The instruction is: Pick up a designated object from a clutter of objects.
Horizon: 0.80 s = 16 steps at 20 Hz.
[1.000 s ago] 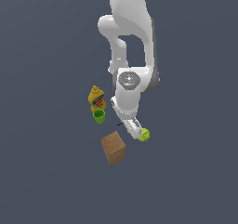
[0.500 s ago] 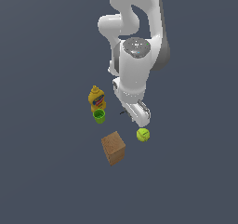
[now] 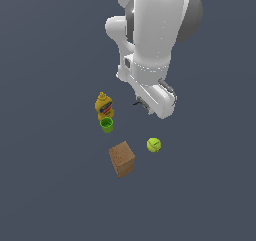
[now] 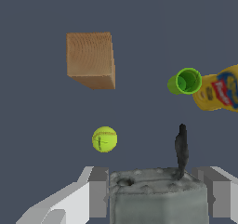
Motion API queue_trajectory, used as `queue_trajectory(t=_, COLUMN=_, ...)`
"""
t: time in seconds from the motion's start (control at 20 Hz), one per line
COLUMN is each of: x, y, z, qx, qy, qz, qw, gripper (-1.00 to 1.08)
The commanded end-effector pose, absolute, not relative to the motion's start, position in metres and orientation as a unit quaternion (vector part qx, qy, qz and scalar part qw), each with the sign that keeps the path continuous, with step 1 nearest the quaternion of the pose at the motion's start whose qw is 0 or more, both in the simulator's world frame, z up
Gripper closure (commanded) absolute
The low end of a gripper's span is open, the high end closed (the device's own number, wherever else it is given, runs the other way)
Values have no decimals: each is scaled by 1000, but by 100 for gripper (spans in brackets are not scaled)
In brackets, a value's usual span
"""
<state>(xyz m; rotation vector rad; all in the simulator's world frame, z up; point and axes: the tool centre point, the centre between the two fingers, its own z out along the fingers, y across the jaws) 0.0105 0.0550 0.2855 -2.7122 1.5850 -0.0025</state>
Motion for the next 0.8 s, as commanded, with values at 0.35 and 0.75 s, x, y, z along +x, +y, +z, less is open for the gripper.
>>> queue_trajectory(t=0.35, x=14, y=63, z=350, qx=-863, qy=504, qz=0, qw=0, gripper=108)
queue_trajectory(t=0.75, x=16, y=65, z=367, qx=-864, qy=504, qz=0, qw=0, gripper=108)
